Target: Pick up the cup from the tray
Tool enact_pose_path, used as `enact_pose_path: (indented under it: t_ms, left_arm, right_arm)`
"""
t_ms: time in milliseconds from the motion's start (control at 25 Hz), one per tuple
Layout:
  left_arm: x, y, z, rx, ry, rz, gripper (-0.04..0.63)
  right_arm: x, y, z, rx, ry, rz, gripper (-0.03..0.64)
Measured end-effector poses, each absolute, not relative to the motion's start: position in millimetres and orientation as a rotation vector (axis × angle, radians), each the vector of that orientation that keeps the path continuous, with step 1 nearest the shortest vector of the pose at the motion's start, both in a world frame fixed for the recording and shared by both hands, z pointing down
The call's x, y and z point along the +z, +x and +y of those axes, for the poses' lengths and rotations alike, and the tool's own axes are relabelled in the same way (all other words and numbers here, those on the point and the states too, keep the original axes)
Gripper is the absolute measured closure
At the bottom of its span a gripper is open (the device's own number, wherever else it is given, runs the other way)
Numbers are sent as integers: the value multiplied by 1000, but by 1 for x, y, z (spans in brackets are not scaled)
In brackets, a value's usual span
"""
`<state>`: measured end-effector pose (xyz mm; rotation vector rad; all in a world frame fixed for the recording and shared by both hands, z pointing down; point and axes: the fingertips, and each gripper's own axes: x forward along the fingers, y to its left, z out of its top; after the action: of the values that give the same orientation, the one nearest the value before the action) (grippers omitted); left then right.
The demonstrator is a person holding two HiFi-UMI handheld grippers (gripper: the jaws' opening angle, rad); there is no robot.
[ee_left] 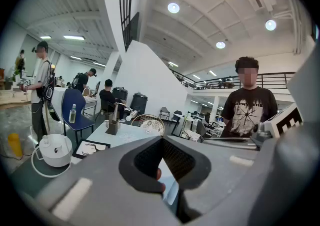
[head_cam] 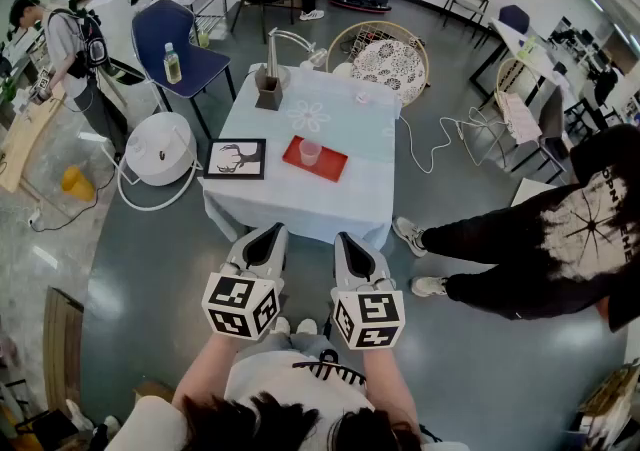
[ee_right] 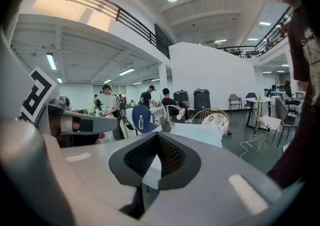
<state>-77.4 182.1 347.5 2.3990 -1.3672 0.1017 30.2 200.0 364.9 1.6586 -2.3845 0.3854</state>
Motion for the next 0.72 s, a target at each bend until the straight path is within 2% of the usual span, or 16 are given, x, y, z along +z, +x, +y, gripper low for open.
enact_pose_path:
  t_ms: [720]
  left_arm:
    - [352, -67, 193, 119, 2401, -1377, 595]
  right_arm:
    - [367, 37, 206, 370, 1641, -2393, 592]
